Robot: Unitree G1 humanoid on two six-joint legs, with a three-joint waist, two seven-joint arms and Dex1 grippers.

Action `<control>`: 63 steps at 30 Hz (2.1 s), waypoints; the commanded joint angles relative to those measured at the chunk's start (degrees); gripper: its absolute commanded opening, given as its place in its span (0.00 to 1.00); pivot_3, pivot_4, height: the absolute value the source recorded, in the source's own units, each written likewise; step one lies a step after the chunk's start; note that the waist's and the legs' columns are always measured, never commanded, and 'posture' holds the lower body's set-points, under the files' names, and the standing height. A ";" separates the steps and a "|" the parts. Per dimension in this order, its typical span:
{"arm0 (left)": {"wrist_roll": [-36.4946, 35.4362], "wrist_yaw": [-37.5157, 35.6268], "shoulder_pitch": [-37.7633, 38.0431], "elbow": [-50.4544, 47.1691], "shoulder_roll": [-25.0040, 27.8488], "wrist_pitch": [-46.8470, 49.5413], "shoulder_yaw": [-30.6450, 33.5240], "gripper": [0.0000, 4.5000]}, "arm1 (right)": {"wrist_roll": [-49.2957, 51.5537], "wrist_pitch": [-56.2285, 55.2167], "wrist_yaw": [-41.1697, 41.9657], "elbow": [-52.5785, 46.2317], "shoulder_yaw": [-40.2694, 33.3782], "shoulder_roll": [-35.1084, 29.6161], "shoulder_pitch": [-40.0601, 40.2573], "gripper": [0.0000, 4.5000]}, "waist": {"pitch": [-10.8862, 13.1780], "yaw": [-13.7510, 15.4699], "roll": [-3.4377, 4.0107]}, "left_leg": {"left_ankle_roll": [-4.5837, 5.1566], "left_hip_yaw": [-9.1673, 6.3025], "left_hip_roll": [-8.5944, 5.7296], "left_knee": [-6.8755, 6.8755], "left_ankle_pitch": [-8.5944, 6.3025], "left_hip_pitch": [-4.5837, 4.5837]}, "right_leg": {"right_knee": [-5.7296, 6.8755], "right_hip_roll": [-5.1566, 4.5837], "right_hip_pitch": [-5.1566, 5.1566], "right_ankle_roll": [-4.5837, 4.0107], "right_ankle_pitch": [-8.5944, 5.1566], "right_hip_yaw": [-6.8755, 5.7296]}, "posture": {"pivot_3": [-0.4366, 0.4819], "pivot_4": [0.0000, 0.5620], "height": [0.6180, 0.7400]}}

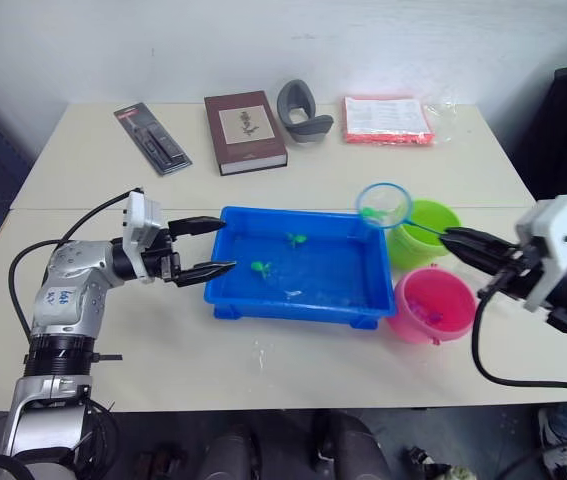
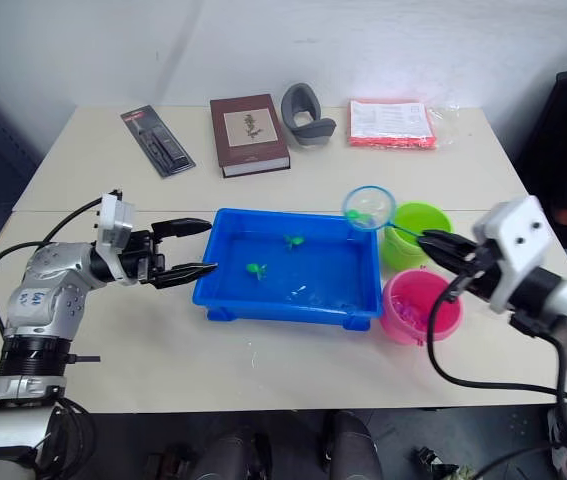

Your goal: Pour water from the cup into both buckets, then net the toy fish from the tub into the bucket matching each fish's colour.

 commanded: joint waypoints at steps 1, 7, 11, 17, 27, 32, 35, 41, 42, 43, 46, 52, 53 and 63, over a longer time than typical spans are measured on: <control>0.06 0.23 -2.23 -0.68 -1.34 -0.15 -0.90 0.99 | -2.97 -5.93 -1.66 2.16 -3.75 -1.47 2.20 0.00 | 0.00 0.05 0.00 | 0.00 0.02 -0.01 0.00 0.00 0.00 | 0.01 0.01 0.00 0.00 0.00 0.02 | 0.48 0.27 1.00; 1.14 1.11 -4.05 -0.41 -4.12 -0.36 -3.02 0.99 | -17.27 -23.21 -6.44 11.10 1.26 -4.77 6.97 0.00 | 0.00 -0.06 0.00 | -0.01 0.09 -0.01 -0.01 0.01 0.05 | 0.02 0.04 0.00 0.01 0.00 0.11 | 0.48 0.27 1.00; 1.65 1.48 -4.79 -0.30 -5.03 -0.45 -3.69 0.99 | -33.06 -42.18 -13.64 18.89 6.60 -9.92 8.90 0.00 | 0.00 -0.36 0.02 | -0.05 0.10 0.03 -0.02 0.03 0.06 | 0.02 0.06 0.00 0.01 0.00 0.13 | 0.48 0.27 1.00; 1.88 1.72 -5.48 0.00 -5.54 -0.51 -3.98 0.99 | -45.75 -59.32 -22.03 26.46 11.94 -14.81 7.50 0.00 | 0.00 -0.55 0.03 | -0.13 0.06 0.09 -0.02 0.08 0.06 | 0.03 0.06 0.00 0.01 0.00 0.14 | 0.48 0.27 1.00; 1.84 2.36 -4.22 -1.25 -5.78 -0.84 -3.95 0.99 | -54.14 -72.51 -32.72 35.42 11.01 -19.03 8.04 0.00 | 0.00 -0.51 0.04 | -0.10 0.04 0.08 -0.02 0.10 0.03 | 0.02 0.01 0.00 0.01 0.00 0.15 | 0.48 0.27 1.00; 2.15 2.44 -3.03 -0.57 -4.25 -1.65 -2.94 0.99 | -34.69 -58.74 -24.14 27.07 8.10 -14.18 4.07 0.00 | 0.01 -0.79 0.04 | -0.13 0.01 0.13 -0.01 0.14 0.05 | 0.04 0.06 0.01 0.01 0.00 0.15 | 0.48 0.27 1.00; 2.46 2.28 -2.42 0.62 -2.39 -2.52 -1.72 0.99 | -9.26 -34.42 -18.58 14.74 8.05 -9.52 1.09 0.00 | 0.02 -0.69 0.04 | -0.15 -0.05 0.14 -0.01 0.17 0.06 | 0.07 0.07 0.01 0.00 0.01 0.14 | 0.48 0.27 1.00; 3.52 0.43 -2.00 5.47 2.32 -5.13 -0.09 0.99 | 29.96 3.15 -21.59 -2.13 12.25 -11.80 -4.89 0.00 | 0.01 -0.46 0.05 | -0.16 -0.29 0.16 0.06 0.20 -0.03 | 0.11 -0.05 0.02 -0.14 0.02 0.15 | 0.48 0.27 1.00; 3.73 0.21 -2.07 6.15 2.91 -5.56 0.01 0.99 | 33.13 6.59 -23.61 -2.77 13.40 -11.82 -6.36 0.00 | 0.00 -0.30 0.02 | -0.14 -0.31 0.14 0.07 0.20 -0.04 | 0.11 -0.10 0.02 -0.14 0.02 0.15 | 0.48 0.27 1.00; 3.95 0.09 -2.16 6.72 3.44 -5.94 0.15 0.99 | 36.36 9.58 -25.68 -3.01 14.89 -11.41 -8.13 0.00 | 0.00 -0.11 0.02 | -0.13 -0.39 0.12 0.09 0.20 -0.07 | 0.08 -0.15 0.07 -0.15 0.02 0.15 | 0.48 0.27 1.00; 4.29 0.08 -2.29 7.29 4.00 -6.49 0.20 0.99 | 42.85 18.54 -31.91 -1.62 18.85 -11.39 -12.13 0.00 | 0.01 0.55 0.00 | -0.07 -0.41 0.03 0.15 0.19 -0.13 | 0.07 -0.25 0.07 -0.14 0.03 0.11 | 0.48 0.27 1.00; 4.23 0.85 -1.19 5.58 3.68 -6.48 -0.17 0.99 | 41.76 27.62 -36.36 4.96 27.84 -8.22 -19.63 0.00 | 0.00 0.69 -0.02 | -0.04 -0.41 -0.03 0.17 0.20 -0.17 | 0.07 -0.29 0.06 -0.12 0.04 -0.05 | 0.48 0.27 1.00; 4.23 1.00 -1.07 5.33 3.60 -6.46 -0.20 0.99 | 40.91 28.34 -36.76 6.34 29.18 -7.10 -21.04 0.00 | -0.01 0.63 -0.03 | -0.04 -0.37 -0.03 0.16 0.20 -0.17 | 0.07 -0.27 0.05 -0.11 0.05 -0.08 | 0.48 0.27 1.00; 4.25 1.55 0.40 3.33 4.55 -6.41 0.28 0.99 | 32.24 31.41 -36.71 15.18 34.19 0.68 -26.93 0.00 | -0.01 0.52 -0.04 | -0.05 -0.25 0.03 0.13 0.20 -0.16 | 0.06 -0.17 0.01 -0.09 0.06 -0.19 | 0.48 0.27 1.00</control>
